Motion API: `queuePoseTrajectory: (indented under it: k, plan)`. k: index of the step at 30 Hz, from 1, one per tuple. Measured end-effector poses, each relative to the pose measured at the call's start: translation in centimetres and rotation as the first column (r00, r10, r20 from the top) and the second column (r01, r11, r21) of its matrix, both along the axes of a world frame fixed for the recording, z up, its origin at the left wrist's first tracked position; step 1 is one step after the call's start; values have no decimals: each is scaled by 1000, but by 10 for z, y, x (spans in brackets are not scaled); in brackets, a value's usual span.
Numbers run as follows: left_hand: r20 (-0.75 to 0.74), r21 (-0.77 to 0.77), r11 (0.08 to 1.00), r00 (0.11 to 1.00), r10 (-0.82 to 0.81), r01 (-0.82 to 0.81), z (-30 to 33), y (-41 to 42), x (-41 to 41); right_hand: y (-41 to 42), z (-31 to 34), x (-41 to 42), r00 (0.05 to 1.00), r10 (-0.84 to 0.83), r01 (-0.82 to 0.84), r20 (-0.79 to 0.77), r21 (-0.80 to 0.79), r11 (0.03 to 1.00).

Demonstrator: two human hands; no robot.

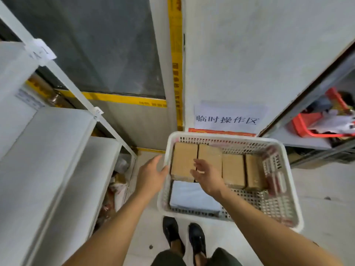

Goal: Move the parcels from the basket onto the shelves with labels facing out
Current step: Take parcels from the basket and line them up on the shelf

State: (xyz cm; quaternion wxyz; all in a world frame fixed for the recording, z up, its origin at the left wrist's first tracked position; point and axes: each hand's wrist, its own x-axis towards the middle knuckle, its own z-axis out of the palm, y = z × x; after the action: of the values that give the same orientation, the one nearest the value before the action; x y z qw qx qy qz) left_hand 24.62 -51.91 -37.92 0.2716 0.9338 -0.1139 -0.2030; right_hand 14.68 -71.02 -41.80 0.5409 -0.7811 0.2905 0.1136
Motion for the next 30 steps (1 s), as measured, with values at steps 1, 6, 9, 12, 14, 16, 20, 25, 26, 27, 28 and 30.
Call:
queuePoseTrajectory:
  k: [1, 6, 9, 12, 14, 16, 20, 25, 26, 27, 28, 30]
  plan:
    - [-35, -7, 999, 999, -31, 31, -12, -13, 1, -9, -10, -5, 999, -31, 31, -26, -21, 999]
    - [-213, -54, 987, 963, -162, 154, -82, -67, 11, -39, -48, -22, 969, -205, 193, -139, -99, 976]
    - [-283, -61, 974, 932, -227, 219, -123, -95, 13, -56, -76, -22, 948, -270, 250, -171, -129, 960]
    - [-302, -8, 957, 911, -280, 291, -159, -114, 11, -70, -102, -20, 932, -296, 269, -209, -147, 952]
    - [-298, 37, 937, 899, -322, 348, -181, -123, 10, -80, -121, -18, 924, -299, 269, -240, -151, 951]
    - [-280, 63, 918, 890, -361, 392, -201, -132, 11, -90, -141, -15, 919, -294, 261, -263, -153, 953]
    - [-243, 127, 883, 877, -414, 452, -244, -147, 11, -109, -182, -7, 920, -251, 216, -301, -147, 965]
    - [-170, 229, 841, 871, -461, 490, -276, -155, -5, -120, -225, -1, 897, -277, 290, -344, -15, 957]
    - [-169, 243, 835, 869, -464, 493, -279, -155, -10, -122, -236, -2, 896, -281, 306, -345, 19, 952]
    - [-168, 257, 829, 868, -468, 497, -281, -155, -14, -124, -248, -3, 897, -288, 326, -335, 64, 943]
    - [-163, 266, 827, 869, -468, 495, -282, -156, -18, -126, -257, -5, 896, -301, 354, -327, 115, 928]
    - [-139, 255, 846, 884, -447, 468, -283, -161, -22, -131, -266, -6, 888, -337, 405, -312, 186, 895]
